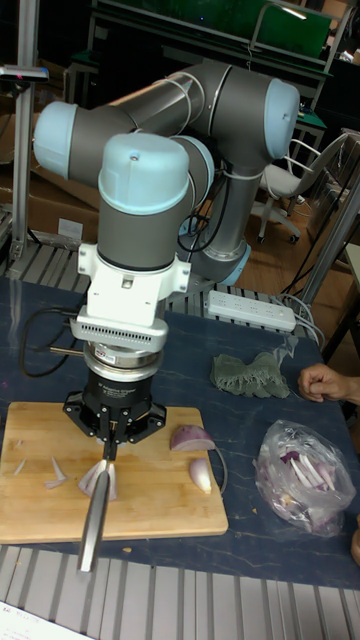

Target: Chop the onions

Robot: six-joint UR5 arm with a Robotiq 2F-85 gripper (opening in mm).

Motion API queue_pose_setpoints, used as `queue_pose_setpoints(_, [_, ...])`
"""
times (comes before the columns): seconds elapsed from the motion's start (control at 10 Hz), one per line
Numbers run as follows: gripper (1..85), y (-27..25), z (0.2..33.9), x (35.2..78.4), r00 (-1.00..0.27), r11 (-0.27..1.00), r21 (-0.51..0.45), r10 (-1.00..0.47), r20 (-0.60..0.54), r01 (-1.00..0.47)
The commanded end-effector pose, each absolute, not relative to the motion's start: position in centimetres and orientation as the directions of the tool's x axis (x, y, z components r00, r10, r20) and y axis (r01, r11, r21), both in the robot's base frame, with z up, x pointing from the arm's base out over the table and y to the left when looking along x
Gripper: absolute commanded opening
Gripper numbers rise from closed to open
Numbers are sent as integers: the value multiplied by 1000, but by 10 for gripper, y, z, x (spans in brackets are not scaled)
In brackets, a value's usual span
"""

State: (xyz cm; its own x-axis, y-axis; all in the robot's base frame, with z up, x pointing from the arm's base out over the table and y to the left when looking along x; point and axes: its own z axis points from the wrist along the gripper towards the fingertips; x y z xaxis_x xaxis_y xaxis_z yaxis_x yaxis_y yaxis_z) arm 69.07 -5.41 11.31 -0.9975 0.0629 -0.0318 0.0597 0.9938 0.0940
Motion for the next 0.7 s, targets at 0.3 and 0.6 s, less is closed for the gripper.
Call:
queue_pose_setpoints(0.3, [10,-50,112,696,-993,988,118,-94,-74,-102])
queue_pose_setpoints(0.6, [10,-49,109,694,-991,986,115,-117,-63,-123])
